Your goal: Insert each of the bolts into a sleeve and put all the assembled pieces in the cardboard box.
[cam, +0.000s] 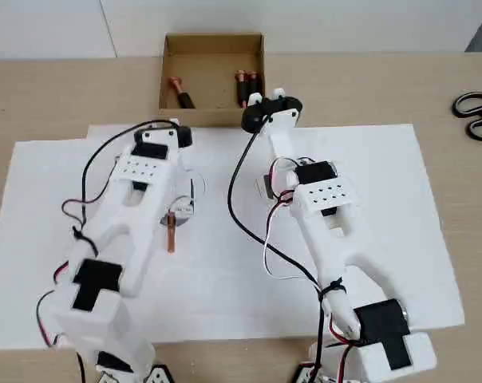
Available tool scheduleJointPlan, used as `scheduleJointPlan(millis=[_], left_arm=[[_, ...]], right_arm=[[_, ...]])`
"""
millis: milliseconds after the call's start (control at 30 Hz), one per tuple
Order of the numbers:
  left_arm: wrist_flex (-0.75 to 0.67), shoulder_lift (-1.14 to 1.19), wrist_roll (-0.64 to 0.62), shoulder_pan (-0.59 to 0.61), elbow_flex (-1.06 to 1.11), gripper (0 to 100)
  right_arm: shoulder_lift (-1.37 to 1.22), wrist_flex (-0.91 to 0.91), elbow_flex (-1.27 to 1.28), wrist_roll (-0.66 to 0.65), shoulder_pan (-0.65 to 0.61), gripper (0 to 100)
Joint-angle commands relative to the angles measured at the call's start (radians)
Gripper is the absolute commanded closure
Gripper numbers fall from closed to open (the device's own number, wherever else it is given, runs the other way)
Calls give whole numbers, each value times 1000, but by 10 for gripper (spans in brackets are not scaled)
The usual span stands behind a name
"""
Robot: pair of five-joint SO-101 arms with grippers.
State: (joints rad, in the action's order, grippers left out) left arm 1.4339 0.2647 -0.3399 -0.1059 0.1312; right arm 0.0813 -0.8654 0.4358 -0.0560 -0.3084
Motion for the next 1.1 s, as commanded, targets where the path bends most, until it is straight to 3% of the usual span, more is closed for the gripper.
scheduleJointPlan(millis=[0,267,600,1067], left_arm=[[68,68,15,-3,-189,994],[64,236,66,3,-222,992],[86,236,92,-21,-285,904],[98,247,87,-17,-335,924]], right_arm=[[48,-4,-5,11,5,815],[48,-4,-5,11,7,815],[48,-2,-5,9,7,815],[45,4,-5,8,7,815]])
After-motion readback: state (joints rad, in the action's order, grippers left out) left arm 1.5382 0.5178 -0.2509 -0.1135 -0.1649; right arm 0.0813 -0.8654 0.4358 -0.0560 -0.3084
